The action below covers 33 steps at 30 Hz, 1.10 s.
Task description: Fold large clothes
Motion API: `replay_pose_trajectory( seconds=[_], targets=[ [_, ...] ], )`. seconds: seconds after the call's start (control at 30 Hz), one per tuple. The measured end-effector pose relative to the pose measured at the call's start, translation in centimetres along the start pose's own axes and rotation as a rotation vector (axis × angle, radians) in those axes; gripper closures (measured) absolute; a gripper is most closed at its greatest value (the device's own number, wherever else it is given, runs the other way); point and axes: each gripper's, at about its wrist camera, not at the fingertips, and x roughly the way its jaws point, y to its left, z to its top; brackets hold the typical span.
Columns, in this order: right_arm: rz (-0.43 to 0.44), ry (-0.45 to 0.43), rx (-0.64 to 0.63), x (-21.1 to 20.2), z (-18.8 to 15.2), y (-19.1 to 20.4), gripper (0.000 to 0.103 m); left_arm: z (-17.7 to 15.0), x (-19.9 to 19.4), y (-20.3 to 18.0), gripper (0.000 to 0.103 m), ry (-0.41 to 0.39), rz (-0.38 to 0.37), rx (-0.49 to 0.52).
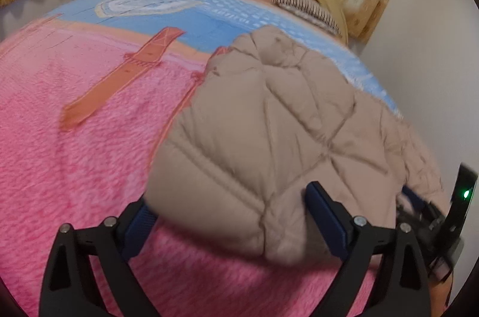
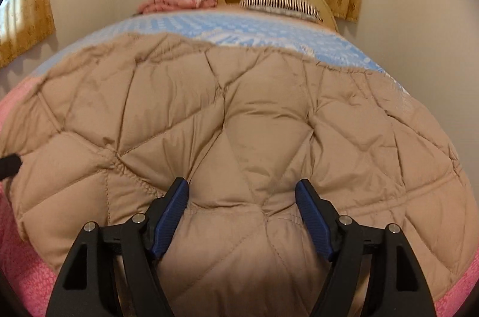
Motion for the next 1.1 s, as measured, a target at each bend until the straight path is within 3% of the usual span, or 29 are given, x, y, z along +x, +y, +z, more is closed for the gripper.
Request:
replay_pose_trajectory(
  seconds=[0.07, 0.1, 0.17, 0.23, 0.33, 0.5, 0.63, 0.73, 0.8, 0.97, 1.1],
  targets=[
    [-0.018, 0.015, -0.016, 0.4, 0.0, 0.3, 0.028, 0.3, 0.7, 0.0, 0.011, -0.028, -0.034, -0.017],
    [-0.021, 0.016, -0.017, 0.5, 0.0, 0.4, 0.028, 0.4, 1.0, 0.2, 0.018, -0.037, -0.047, -0.032],
    [-0.017, 0.022, -0.018, 0.6, -0.1, 0.4, 0.027, 0.8, 1.7, 0.6, 0.039, -0.047, -0.08, -0.06],
    [-0.02, 0.024, -0.021, 0.6, -0.3, 0.5, 0.027, 1.2, 1.1, 0.5, 0.068, -0.078, -0.134, -0.062],
    [-0.026, 0.021, -0.021, 0.3, -0.5, 0.9, 0.027, 2.0, -1.3, -0.9, 0.083, -0.128, -0.173, -0.003],
    [0.079, 0.008, 0.008, -1.4, -1.0, 3.1, 0.027, 3.8, -8.6, -3.4, 0.085, -0.287, -0.274, 0.103],
    [0.266, -0.034, 0.007, -3.7, -2.1, 8.0, 0.027, 4.1, -14.1, -6.3, 0.086, -0.382, -0.276, 0.255],
    [0.389, -0.063, 0.017, -4.8, -2.6, 10.0, 0.027, 3.9, -15.6, -9.0, 0.086, -0.408, -0.242, 0.387],
    [0.421, -0.071, 0.051, -5.3, -3.1, 9.3, 0.027, 3.4, -15.6, -10.8, 0.087, -0.418, -0.243, 0.453],
    [0.473, -0.123, 0.124, -8.1, -6.2, 2.7, 0.028, 1.7, -13.6, -16.9, 0.086, -0.418, -0.317, 0.667],
    [0.405, -0.183, 0.27, -10.3, -8.5, -3.3, 0.028, -0.6, -9.9, -22.2, 0.086, -0.351, -0.449, 0.831]
  ],
)
